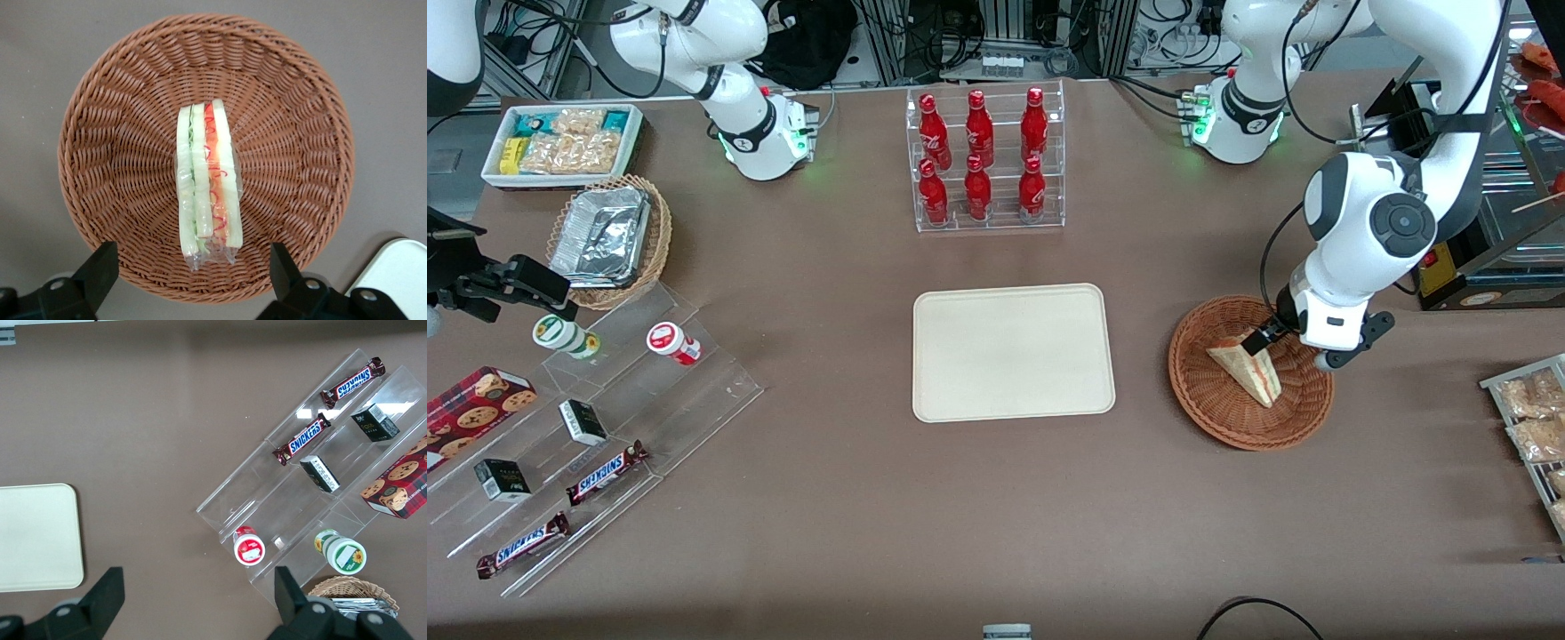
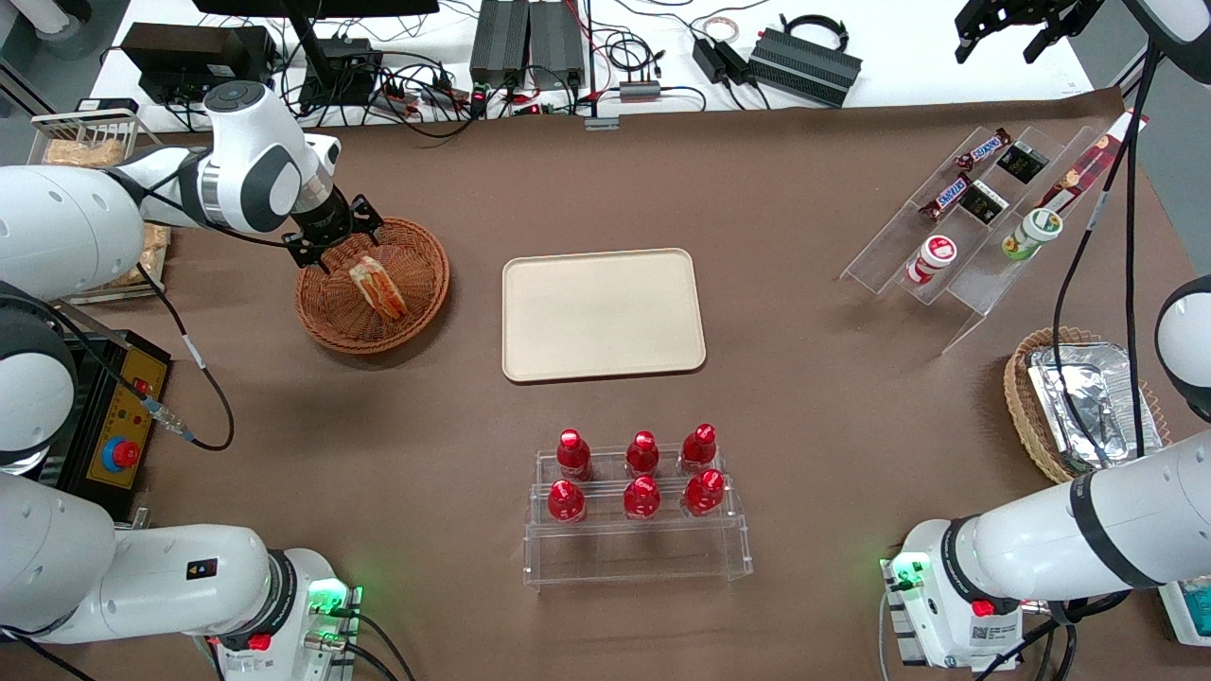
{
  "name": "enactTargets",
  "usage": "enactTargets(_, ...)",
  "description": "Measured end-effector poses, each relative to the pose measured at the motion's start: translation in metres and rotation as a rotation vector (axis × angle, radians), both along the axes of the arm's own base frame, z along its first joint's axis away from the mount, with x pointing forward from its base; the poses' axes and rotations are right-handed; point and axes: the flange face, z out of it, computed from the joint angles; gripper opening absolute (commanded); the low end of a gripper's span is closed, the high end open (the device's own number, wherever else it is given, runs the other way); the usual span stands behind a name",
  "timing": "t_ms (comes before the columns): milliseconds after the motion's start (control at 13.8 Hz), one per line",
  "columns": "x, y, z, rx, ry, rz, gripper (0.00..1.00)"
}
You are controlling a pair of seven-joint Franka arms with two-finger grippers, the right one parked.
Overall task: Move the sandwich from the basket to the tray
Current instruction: 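Lower the open left gripper onto the wrapped sandwich and close it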
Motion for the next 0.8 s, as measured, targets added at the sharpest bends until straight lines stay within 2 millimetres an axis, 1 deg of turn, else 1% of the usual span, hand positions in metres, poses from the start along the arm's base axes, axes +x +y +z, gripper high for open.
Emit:
enactTargets(145,0.001,0.000,-0.014,-0.005,0.010,0.002,1.00)
enactTargets(508,0.006,-0.002,-0.056,-0.026,0.011,0.007,1.00)
enactTargets(726,0.007,-0.002,-0.066,-0.031,0.015,0.008,0.99)
enactTargets(798,0.007,-0.002,-0.069,-0.032,0.013,0.008,0.86)
